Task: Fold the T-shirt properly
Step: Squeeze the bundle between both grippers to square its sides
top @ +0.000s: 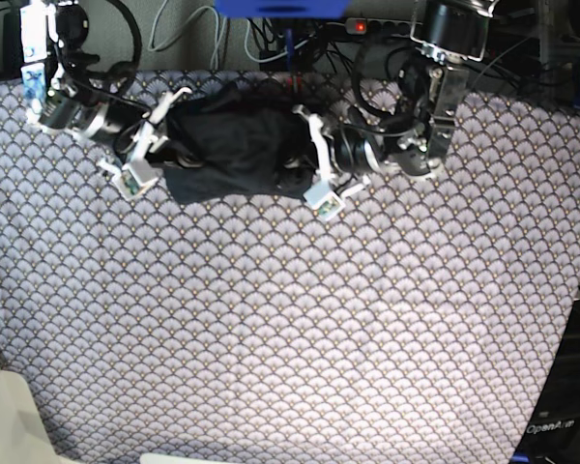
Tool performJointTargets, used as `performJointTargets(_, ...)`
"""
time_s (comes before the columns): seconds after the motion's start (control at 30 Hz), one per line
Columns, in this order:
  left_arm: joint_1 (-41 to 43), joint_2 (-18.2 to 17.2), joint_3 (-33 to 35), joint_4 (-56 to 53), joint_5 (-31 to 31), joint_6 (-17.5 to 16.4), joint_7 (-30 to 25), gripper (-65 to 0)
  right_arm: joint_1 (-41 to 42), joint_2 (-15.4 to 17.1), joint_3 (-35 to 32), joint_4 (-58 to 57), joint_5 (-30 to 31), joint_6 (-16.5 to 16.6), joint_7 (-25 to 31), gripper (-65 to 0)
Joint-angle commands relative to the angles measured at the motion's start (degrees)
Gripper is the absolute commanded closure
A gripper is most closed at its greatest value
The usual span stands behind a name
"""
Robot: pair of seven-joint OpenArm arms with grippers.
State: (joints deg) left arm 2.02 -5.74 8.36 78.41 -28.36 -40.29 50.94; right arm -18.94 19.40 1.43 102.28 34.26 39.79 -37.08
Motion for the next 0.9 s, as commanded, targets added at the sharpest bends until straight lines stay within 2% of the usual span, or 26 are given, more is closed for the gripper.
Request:
performJointTargets(0.0, 0.0, -0.2, 0.2, 0.0, 2.4, 0.3, 2.5, 0.0, 0.1, 0.9, 0.2, -0.5, 0.2, 0.2, 1.3, -2.0)
performJointTargets(0.1, 0.0, -0.3, 0.2, 0.0, 2.5, 0.3, 2.5, 0.0, 0.0, 1.9, 0.1, -3.7, 0.2, 0.2, 3.2, -2.0)
performJointTargets(0.3, 0.0, 0.2, 0.1, 0.0, 7.7, 0.3, 2.5, 0.0, 0.0, 3.5, 0.1, -8.6, 0.2, 0.2, 6.3, -2.0)
performJointTargets(0.5, 0.0, 0.2, 0.1, 0.0, 8.1, 0.3, 2.5, 0.0, -0.4, 3.3, -2.3, -9.0, -0.1, 0.2, 7.1, -2.0)
performJointTargets(0.57, 0.0, 0.2, 0.1, 0.0, 8.1, 0.3, 2.5, 0.0, -0.4, 3.1, -3.7, -9.0, -2.7, 0.2, 7.9, -1.9)
performJointTargets(0.7, 0.0, 0.0, 0.1, 0.3, 7.7, 0.3, 2.5, 0.0, -0.9, 0.0, -4.2, -8.5, -9.6, 0.2, 8.1, -1.9)
performJointTargets(0.87, 0.0, 0.1, 0.0, 3.6, 7.6, 0.3, 2.7, 0.0, -1.1, -0.1, -4.0, -1.9, -13.5, 0.2, 7.3, -1.8)
